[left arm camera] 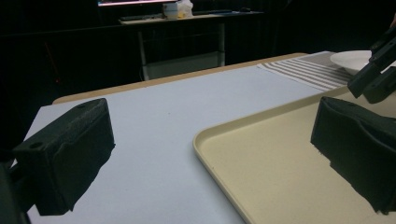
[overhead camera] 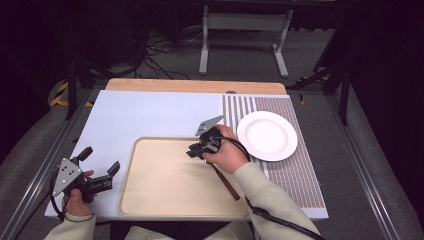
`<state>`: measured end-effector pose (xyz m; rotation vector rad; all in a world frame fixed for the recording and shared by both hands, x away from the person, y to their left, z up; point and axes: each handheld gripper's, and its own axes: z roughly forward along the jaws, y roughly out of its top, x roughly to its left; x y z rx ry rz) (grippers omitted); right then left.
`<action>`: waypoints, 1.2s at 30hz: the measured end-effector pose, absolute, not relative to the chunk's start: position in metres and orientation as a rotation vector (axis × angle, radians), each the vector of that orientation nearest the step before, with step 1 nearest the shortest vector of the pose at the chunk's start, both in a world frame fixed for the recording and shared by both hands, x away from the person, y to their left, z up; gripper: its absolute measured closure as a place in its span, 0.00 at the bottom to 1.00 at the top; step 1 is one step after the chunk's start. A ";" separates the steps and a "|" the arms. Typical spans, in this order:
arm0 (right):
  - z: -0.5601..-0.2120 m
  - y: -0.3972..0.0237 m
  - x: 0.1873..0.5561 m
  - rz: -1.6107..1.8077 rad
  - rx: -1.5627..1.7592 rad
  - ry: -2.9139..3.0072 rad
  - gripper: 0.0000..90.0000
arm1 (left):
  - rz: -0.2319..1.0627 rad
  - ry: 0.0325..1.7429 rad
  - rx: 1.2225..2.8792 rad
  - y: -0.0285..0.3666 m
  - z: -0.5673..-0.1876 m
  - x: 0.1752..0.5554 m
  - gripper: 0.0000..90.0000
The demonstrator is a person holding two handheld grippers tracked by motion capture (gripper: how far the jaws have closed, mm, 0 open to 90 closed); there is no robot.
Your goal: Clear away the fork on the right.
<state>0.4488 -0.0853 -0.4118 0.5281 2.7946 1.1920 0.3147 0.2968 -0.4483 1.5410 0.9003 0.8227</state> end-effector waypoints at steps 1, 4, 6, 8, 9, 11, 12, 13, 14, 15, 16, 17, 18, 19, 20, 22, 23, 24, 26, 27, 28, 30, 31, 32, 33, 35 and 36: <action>-0.414 -0.084 0.450 1.178 0.525 2.778 0.89 | 0.823 0.900 1.541 0.297 -0.448 0.315 0.00; -0.420 -0.081 0.453 1.156 0.524 2.777 0.99 | 0.823 0.900 1.542 0.297 -0.448 0.315 0.00; -0.425 -0.080 0.456 1.126 0.533 2.771 1.00 | 0.823 0.899 1.542 0.297 -0.448 0.315 0.00; -0.429 -0.080 0.459 1.103 0.539 2.762 1.00 | 0.823 0.900 1.540 0.297 -0.448 0.315 0.00; -0.429 -0.080 0.459 1.103 0.539 2.762 1.00 | 0.823 0.900 1.541 0.297 -0.448 0.315 0.00; -0.431 -0.080 0.461 1.098 0.548 2.760 1.00 | 0.824 0.900 1.540 0.297 -0.448 0.315 0.00; -0.432 -0.080 0.461 1.094 0.558 2.757 1.00 | 0.824 0.900 1.540 0.297 -0.448 0.315 0.00; -0.433 -0.081 0.462 1.089 0.559 2.758 1.00 | 0.823 0.900 1.540 0.297 -0.448 0.315 0.00; -0.433 -0.081 0.462 1.084 0.563 2.755 1.00 | 0.823 0.900 1.541 0.297 -0.448 0.315 0.00; -0.434 -0.081 0.462 1.083 0.566 2.755 1.00 | 0.823 0.900 1.541 0.297 -0.448 0.315 0.00; -0.434 -0.081 0.462 1.078 0.567 2.757 1.00 | 0.823 0.899 1.542 0.297 -0.448 0.315 0.00; -0.435 -0.081 0.462 1.074 0.571 2.755 1.00 | 0.823 0.899 1.542 0.297 -0.448 0.315 0.00; -0.435 -0.081 0.462 1.070 0.571 2.756 1.00 | 0.822 0.899 1.542 0.297 -0.448 0.315 0.00; -0.435 -0.081 0.462 1.067 0.573 2.756 1.00 | 0.822 0.899 1.542 0.297 -0.448 0.315 0.00; -0.435 -0.082 0.462 1.066 0.574 2.755 1.00 | 0.823 0.899 1.542 0.297 -0.448 0.315 0.00; -0.435 -0.082 0.462 1.054 0.577 2.755 1.00 | 0.822 0.900 1.542 0.297 -0.448 0.315 0.00; -0.435 -0.082 0.462 1.050 0.577 2.753 1.00 | 0.821 0.900 1.544 0.297 -0.448 0.315 0.00; -0.435 -0.082 0.463 1.041 0.577 2.750 1.00 | 0.821 0.900 1.542 0.297 -0.449 0.315 0.00; -0.435 -0.084 0.463 1.026 0.579 2.744 1.00 | 0.821 0.900 1.542 0.297 -0.449 0.315 0.00; -0.435 -0.085 0.463 1.023 0.581 2.743 1.00 | 0.820 0.901 1.542 0.297 -0.449 0.315 0.00; -0.435 -0.085 0.463 1.023 0.581 2.743 1.00 | 0.820 0.901 1.542 0.297 -0.449 0.315 0.00; -0.435 -0.089 0.464 0.984 0.598 2.730 1.00 | 0.819 0.901 1.542 0.297 -0.449 0.315 0.00; -0.435 -0.089 0.464 0.984 0.598 2.730 1.00 | 0.819 0.901 1.542 0.297 -0.449 0.315 0.00; -0.435 -0.090 0.465 0.971 0.605 2.733 1.00 | 0.819 0.901 1.542 0.297 -0.449 0.315 0.00; -0.435 -0.091 0.465 0.965 0.609 2.727 1.00 | 0.818 0.901 1.542 0.296 -0.449 0.315 0.00; -0.434 -0.094 0.466 0.959 0.611 2.723 1.00 | 0.817 0.901 1.543 0.296 -0.449 0.315 0.00; -0.434 -0.094 0.466 0.959 0.611 2.723 1.00 | 0.817 0.901 1.543 0.296 -0.449 0.315 0.00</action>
